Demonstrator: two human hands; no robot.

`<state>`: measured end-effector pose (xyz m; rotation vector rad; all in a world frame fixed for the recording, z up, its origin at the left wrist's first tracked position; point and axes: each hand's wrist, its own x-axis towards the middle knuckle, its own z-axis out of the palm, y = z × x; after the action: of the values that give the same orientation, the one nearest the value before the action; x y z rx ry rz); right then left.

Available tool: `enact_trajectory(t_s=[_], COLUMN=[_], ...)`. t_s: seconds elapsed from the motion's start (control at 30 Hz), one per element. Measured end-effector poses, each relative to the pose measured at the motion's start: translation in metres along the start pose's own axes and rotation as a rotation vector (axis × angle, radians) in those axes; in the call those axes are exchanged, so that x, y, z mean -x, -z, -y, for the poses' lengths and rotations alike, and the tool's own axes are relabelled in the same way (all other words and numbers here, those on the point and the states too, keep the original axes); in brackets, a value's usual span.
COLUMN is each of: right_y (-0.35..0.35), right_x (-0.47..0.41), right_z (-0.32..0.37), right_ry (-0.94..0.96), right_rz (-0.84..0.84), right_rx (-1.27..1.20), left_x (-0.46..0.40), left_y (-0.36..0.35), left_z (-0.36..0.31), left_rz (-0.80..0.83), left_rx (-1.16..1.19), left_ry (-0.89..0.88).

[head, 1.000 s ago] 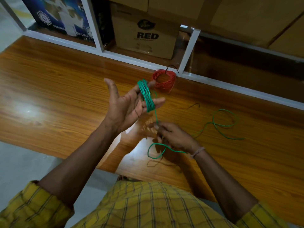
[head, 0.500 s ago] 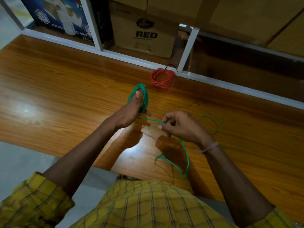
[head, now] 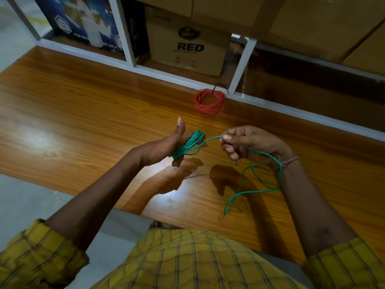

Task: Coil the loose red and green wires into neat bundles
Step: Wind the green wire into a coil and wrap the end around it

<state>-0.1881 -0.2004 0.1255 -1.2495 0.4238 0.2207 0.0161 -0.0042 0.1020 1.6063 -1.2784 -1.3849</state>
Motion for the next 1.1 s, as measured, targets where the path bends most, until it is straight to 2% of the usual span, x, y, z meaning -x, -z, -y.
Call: enact_trajectory(t_s=[0.23,0.37,0.47,0.6,0.7,0.87,1.0,1.1], right_y=[0.009,0.011,0.012,0.013,0.007,-0.021,-0.052,-0.072], right_x=[0.004,-0.002,-0.014,-0.033,-0.041,-0.046,-0.051,-0.049], right_z=[0.012,0.011,0.011,-0.003,-0.023,-0.055,-0.077,-0.089], right_ry=[0.013,0.059,0.083,0.096,0.139,0.119,-0.037,-0.115], right_rz=[0.124,0.186,0.029,-0.189,-0.266,-0.321,-0.25,-0.216], right_rx=[-0.133,-0.235,-0.178,0.127,0.29,0.334,-0.013,-0.076], left_x=[0.001,-0.001,0.001,0.007,0.011,0.005,-0.005,-0.009], left_y=[0.007,0.009,0.006,0.003,0.006,0.009,0.009,0.008], left_z=[0.0,0.005,0.004,-0.001,0.0,0.01,0.02,0.022], left_rz=[0.075,0.184,0.272,0.343,0.365,0.329,0.235,0.049], left_rx=[0.21,0.372,0.526,0.713,0.973,1.326,1.514,1.496], left_ry=[-0.017,-0.045,-0.072,-0.127,-0.212,-0.313,-0.357,-0.382])
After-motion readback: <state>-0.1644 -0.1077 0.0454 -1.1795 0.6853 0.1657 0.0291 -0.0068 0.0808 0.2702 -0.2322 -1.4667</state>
